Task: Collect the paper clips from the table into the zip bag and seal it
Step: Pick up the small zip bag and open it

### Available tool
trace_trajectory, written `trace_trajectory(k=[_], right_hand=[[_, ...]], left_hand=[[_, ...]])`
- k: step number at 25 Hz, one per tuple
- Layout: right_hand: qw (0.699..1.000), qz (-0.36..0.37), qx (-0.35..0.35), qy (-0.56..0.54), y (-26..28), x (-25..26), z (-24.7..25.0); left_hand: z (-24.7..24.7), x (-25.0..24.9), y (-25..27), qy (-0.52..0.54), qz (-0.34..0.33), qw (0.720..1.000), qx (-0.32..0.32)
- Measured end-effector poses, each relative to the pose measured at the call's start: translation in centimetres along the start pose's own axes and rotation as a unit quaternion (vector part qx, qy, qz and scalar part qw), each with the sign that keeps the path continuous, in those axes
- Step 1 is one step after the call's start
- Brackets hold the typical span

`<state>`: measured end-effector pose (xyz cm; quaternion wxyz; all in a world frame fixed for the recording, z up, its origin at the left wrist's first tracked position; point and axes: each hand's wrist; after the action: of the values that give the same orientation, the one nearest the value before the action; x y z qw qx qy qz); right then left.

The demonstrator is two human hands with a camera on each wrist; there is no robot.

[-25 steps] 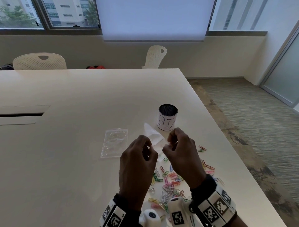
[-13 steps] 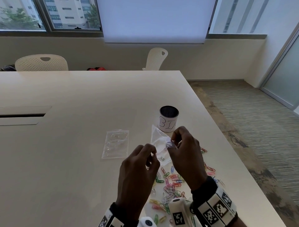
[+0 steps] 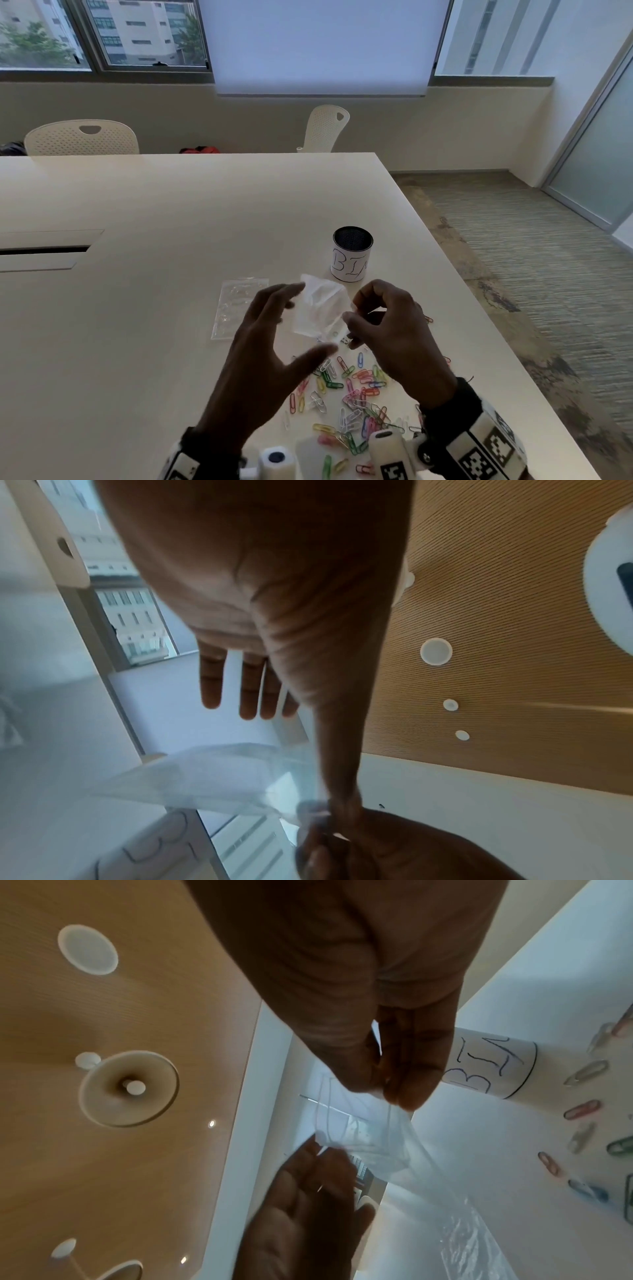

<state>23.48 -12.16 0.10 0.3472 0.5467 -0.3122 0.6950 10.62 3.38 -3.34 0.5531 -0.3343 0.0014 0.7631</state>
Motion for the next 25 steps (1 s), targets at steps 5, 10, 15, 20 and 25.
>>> trace_trajectory(k=[5,10,15,20,25], right_hand=[[0.991,-0.061,0.063,-0.104,0.1,1.2,0.5],[0.987,-0.066,0.100,-0.110,0.0,1.6,0.4],[0.996,0.081,0.031,0.009,0.4,1.4,0.2],[0.968,0.160,0.136,0.139,1.0,1.0,-0.9],[0.970,0.140,0.160,0.116,0.4,-0.4,-1.7]], left_hand=[[-0.5,1.7,-0.4,-0.080,-0.067,0.993,0.047],[-1.4,1.1,-1.3,-0.110,-0.099,0.989,0.005],[-1.9,1.4,-1.6,-0.082,-0.057,0.995,-0.029],[-3.0,2.2,-1.6,-0.094,-0.036,0.994,-0.032],[-3.7,3.1,-1.0,-0.072,-0.004,0.997,-0.002]])
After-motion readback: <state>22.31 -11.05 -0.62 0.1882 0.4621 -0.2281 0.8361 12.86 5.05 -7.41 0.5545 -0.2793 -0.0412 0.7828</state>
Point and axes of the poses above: each hand's wrist, its own y-axis away from the middle knuckle, its own z-axis out of the back of the hand, x = y × z, and after that the axes turned 14 degrees about -y, right-handed
